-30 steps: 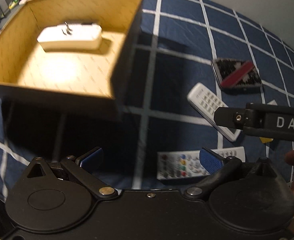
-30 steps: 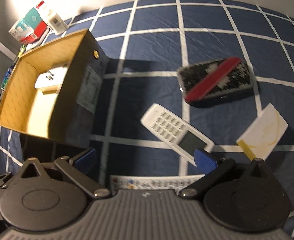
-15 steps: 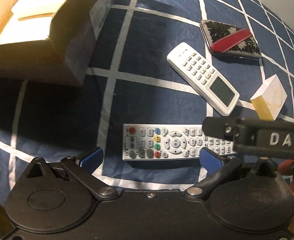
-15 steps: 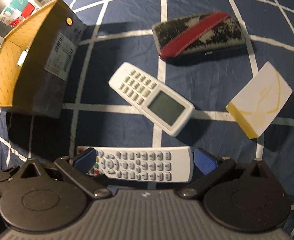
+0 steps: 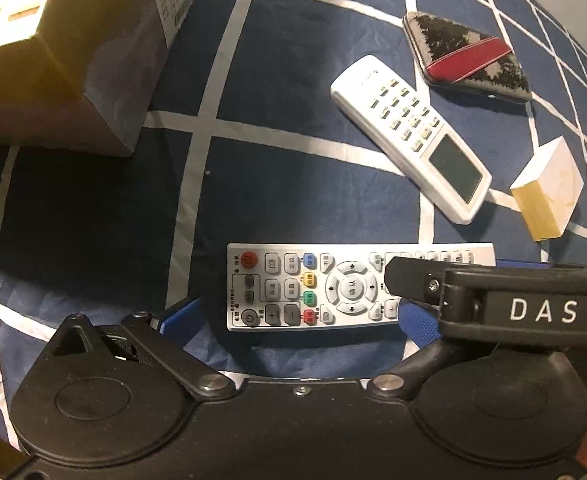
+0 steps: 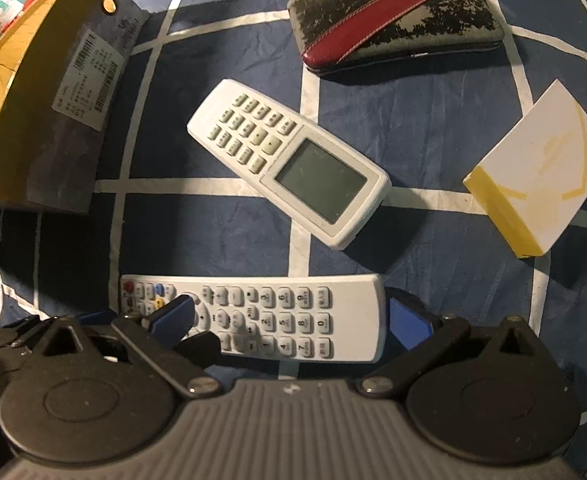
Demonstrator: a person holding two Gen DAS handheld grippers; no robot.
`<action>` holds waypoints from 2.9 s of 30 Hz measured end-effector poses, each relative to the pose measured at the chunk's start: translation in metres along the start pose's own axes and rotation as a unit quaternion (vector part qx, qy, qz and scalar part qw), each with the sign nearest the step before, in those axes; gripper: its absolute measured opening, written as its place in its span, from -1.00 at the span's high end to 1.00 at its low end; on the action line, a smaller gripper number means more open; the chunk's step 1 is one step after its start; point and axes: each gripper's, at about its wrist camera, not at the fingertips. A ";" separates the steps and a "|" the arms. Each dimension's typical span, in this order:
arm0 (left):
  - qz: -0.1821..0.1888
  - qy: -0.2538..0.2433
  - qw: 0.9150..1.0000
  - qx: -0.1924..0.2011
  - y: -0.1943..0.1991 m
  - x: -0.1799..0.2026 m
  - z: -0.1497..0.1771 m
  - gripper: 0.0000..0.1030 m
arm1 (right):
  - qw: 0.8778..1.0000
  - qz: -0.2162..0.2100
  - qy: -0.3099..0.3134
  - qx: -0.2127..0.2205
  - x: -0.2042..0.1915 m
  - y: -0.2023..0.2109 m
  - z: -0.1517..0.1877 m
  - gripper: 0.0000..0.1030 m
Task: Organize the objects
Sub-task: 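Grasp the white TV remote across its middle with the right gripper, then lift the TV remote and carry it over the yellow box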
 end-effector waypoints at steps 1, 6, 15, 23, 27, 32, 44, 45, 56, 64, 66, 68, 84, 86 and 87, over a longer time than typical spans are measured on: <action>0.002 0.001 1.000 -0.001 -0.001 -0.001 0.000 -1.00 | 1.000 0.000 -0.001 -0.001 0.000 -0.001 -0.001 -0.97; 0.008 -0.001 1.000 -0.002 -0.006 0.000 0.001 -0.99 | 1.000 0.006 0.006 -0.007 -0.001 -0.006 -0.001 -0.95; 0.009 -0.004 1.000 -0.003 -0.010 0.004 -0.004 -0.95 | 1.000 0.015 0.014 -0.010 0.002 -0.009 -0.006 -0.82; 0.015 -0.007 1.000 -0.003 -0.004 0.004 -0.002 -0.84 | 1.000 0.015 0.013 -0.008 0.004 -0.008 -0.003 -0.82; 0.015 -0.008 1.000 -0.001 0.000 0.004 -0.002 -0.84 | 1.000 0.013 0.015 -0.004 0.003 -0.004 -0.002 -0.82; 0.011 -0.014 1.000 0.007 0.015 0.001 -0.005 -0.84 | 1.000 0.007 0.017 0.006 -0.003 0.007 -0.002 -0.82; -0.009 -0.031 0.998 0.050 0.074 -0.011 -0.022 -0.83 | 0.998 -0.015 0.020 0.050 -0.047 0.051 -0.013 -0.81; -0.011 -0.033 0.998 0.054 0.080 -0.013 -0.025 -0.83 | 0.998 -0.018 0.019 0.055 -0.051 0.055 -0.015 -0.82; -0.023 -0.065 0.993 0.094 0.131 -0.047 -0.068 -0.83 | 0.994 -0.034 0.007 0.103 -0.110 0.085 -0.043 -0.82; -0.027 -0.075 0.990 0.115 0.156 -0.100 -0.098 -0.83 | 0.991 -0.039 0.009 0.127 -0.174 0.084 -0.063 -0.82; -0.027 -0.078 0.989 0.119 0.161 -0.115 -0.106 -0.83 | 0.990 -0.040 0.006 0.132 -0.191 0.081 -0.069 -0.82; -0.028 -0.084 0.989 0.122 0.165 -0.129 -0.114 -0.83 | 0.990 -0.040 0.005 0.138 -0.206 0.078 -0.073 -0.82; -0.014 -0.106 0.986 0.129 0.173 -0.206 -0.164 -0.83 | 0.987 -0.028 -0.008 0.159 -0.289 0.056 -0.106 -0.81; -0.010 -0.106 0.986 0.129 0.171 -0.211 -0.172 -0.83 | 0.987 -0.025 -0.007 0.161 -0.294 0.053 -0.114 -0.81; -0.008 -0.105 0.986 0.130 0.170 -0.214 -0.177 -0.83 | 0.986 -0.023 -0.006 0.163 -0.296 0.052 -0.118 -0.81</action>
Point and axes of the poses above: each gripper's, at about its wrist camera, not at the fingertips, and y roughly against the way its jaws point, x to its right, z to its underside, and after that the axes turned 4 degrees about x, right-handed
